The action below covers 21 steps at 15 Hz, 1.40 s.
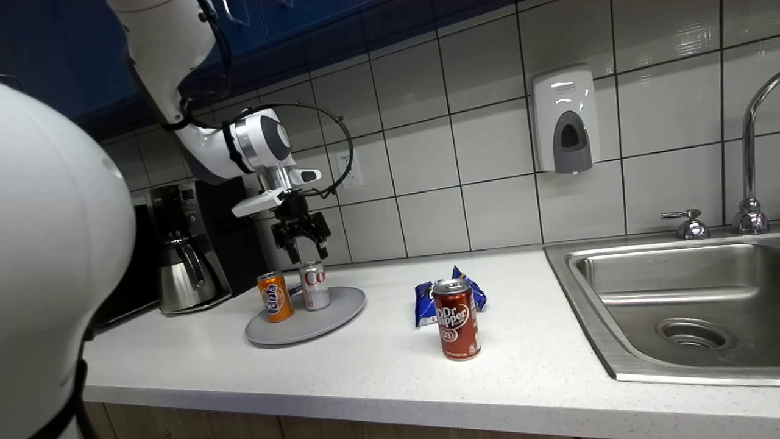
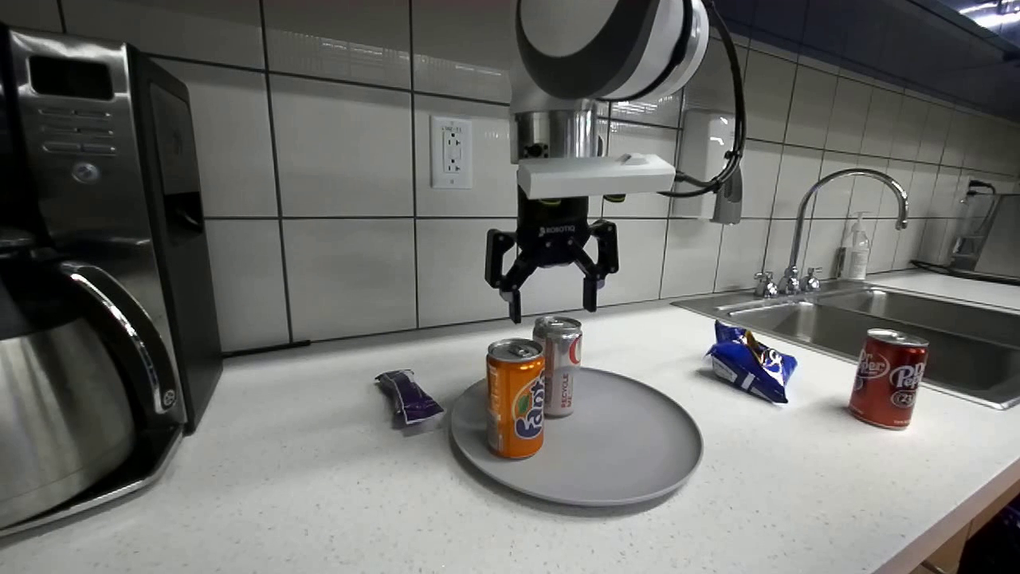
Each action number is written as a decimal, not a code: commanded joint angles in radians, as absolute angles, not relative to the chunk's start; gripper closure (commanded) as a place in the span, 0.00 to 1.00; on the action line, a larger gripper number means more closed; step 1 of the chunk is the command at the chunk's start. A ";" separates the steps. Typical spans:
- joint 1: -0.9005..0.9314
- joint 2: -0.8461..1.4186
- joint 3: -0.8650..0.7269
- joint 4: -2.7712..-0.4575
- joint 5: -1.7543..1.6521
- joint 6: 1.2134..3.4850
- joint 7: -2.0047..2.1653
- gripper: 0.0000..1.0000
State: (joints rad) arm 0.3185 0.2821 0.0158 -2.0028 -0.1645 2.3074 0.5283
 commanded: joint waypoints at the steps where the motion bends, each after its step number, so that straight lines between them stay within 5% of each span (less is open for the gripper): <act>1: 0.319 0.175 0.044 -2.079 -0.212 2.287 0.570 0.00; 21: 0.255 -0.180 0.197 -2.358 -0.228 2.137 0.792 0.00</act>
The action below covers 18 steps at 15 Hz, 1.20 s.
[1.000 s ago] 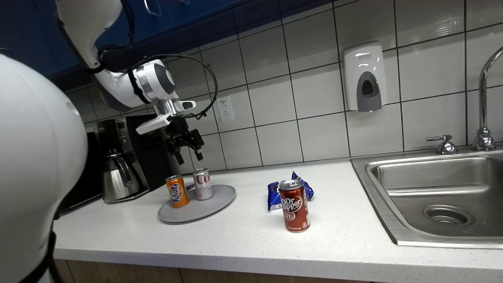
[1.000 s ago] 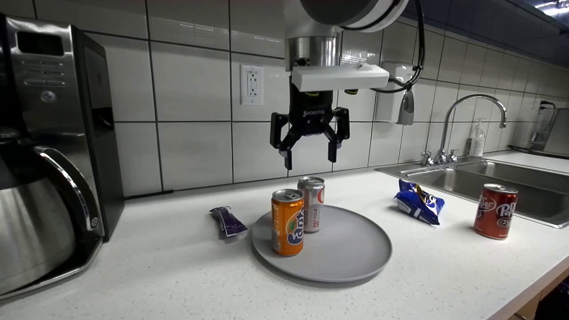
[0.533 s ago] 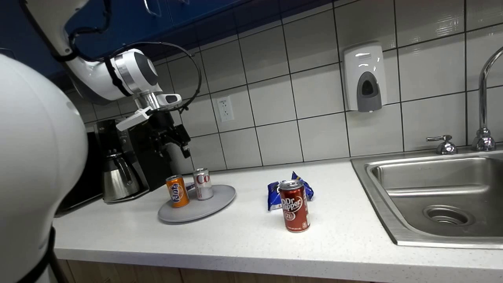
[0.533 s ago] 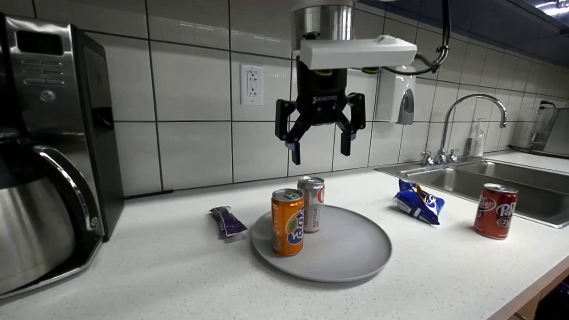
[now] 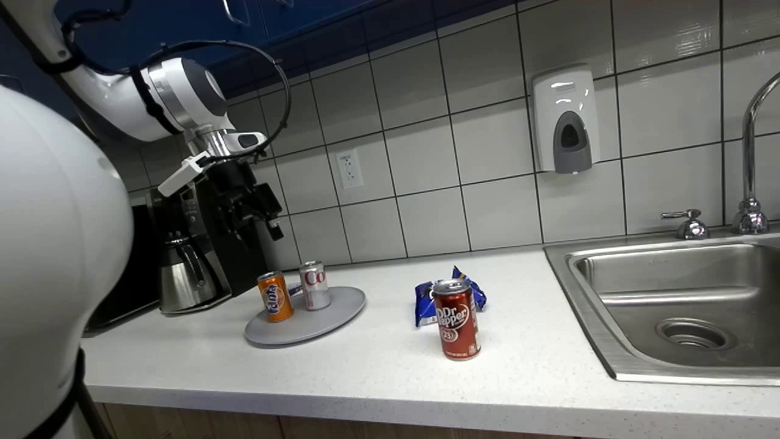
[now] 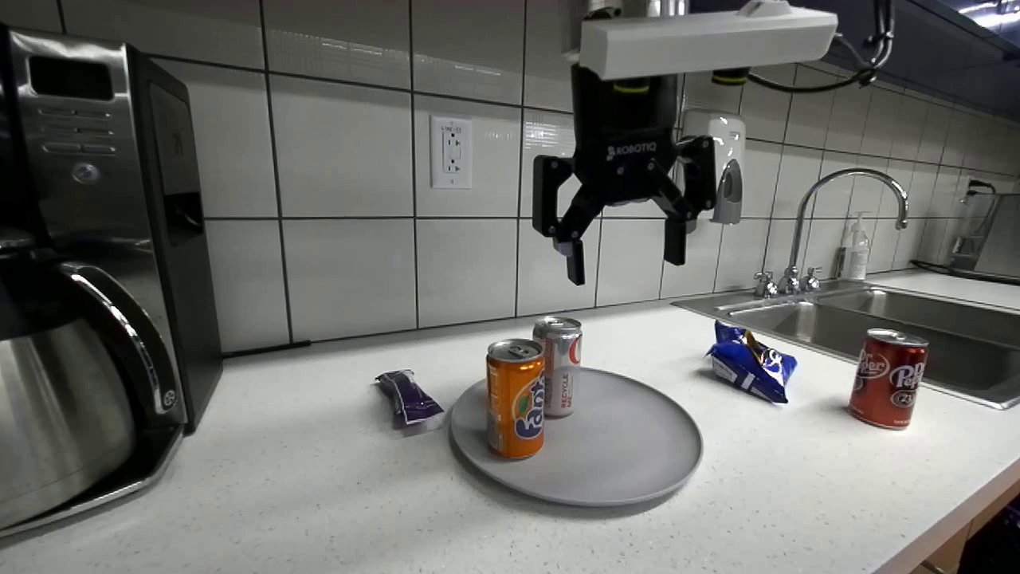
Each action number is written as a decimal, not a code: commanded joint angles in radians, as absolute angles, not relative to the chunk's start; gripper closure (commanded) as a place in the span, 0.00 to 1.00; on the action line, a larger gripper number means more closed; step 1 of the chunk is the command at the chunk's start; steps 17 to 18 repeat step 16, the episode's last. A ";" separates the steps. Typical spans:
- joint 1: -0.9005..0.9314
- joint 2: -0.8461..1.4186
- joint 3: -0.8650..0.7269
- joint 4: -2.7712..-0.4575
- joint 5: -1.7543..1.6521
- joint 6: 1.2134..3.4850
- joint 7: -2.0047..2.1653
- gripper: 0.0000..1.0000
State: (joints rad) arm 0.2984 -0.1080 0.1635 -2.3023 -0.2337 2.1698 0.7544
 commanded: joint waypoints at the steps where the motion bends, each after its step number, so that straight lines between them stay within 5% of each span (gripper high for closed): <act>1: 0.249 -0.190 0.199 -2.368 -0.226 2.131 0.794 0.00; 18: 0.221 -0.223 0.231 -2.398 -0.223 2.097 0.775 0.00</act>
